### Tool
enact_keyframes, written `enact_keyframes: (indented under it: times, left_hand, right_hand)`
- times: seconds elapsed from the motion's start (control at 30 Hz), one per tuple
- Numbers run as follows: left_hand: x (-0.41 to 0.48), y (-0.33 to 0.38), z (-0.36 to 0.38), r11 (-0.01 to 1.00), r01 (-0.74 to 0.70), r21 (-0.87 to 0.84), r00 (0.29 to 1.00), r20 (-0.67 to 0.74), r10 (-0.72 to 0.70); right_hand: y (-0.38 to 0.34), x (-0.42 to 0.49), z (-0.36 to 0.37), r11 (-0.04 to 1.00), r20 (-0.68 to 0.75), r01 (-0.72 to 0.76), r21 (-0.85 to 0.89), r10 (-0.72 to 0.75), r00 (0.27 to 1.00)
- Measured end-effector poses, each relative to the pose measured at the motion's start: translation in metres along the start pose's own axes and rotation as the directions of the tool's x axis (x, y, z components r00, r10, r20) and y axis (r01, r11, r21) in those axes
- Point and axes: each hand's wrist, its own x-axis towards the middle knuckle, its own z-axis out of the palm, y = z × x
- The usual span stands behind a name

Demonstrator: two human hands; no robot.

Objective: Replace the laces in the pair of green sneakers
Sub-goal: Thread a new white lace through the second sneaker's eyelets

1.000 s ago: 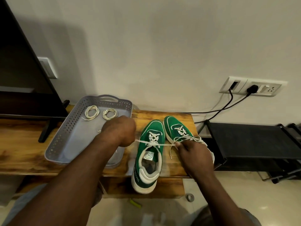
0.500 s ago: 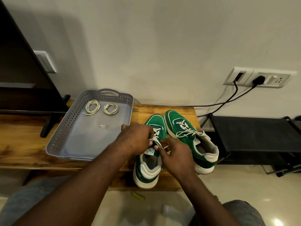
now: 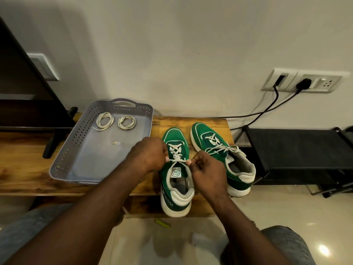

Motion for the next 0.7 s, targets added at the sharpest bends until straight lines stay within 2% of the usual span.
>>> enact_keyframes:
  times: [0.13,0.23,0.33,0.43,0.57,0.7]
  left_hand:
    - [-0.003,0.002,0.006,0.983,-0.035,0.182,0.998,-0.036,0.042]
    - [-0.003,0.002,0.000,0.981,-0.050,0.188,0.999,0.005,0.049]
    - [-0.002,-0.003,-0.009,0.995,-0.057,-0.076,0.987,0.144,0.068]
    - [-0.004,-0.010,-0.016,0.895,0.028,-0.444,0.968,0.236,0.087]
    - [-0.007,-0.009,-0.007,0.686,0.098,-0.721,0.963,0.241,0.116]
    - [-0.011,-0.005,0.011,0.454,0.106,-0.885,0.978,0.176,0.114]
  right_hand:
    - [0.002,0.001,0.001,0.999,0.009,-0.039,-0.010,0.039,0.999]
    - [0.002,0.002,-0.003,1.000,0.057,-0.017,0.006,0.016,0.998]
    - [0.003,0.006,-0.012,0.992,0.185,-0.023,0.123,0.000,0.983]
    - [0.002,0.011,-0.022,0.940,0.293,-0.082,0.331,-0.019,0.956]
    - [-0.006,0.013,-0.022,0.711,0.357,-0.188,0.677,-0.095,0.929]
    - [-0.018,0.010,-0.013,0.273,0.388,-0.355,0.894,-0.077,0.919]
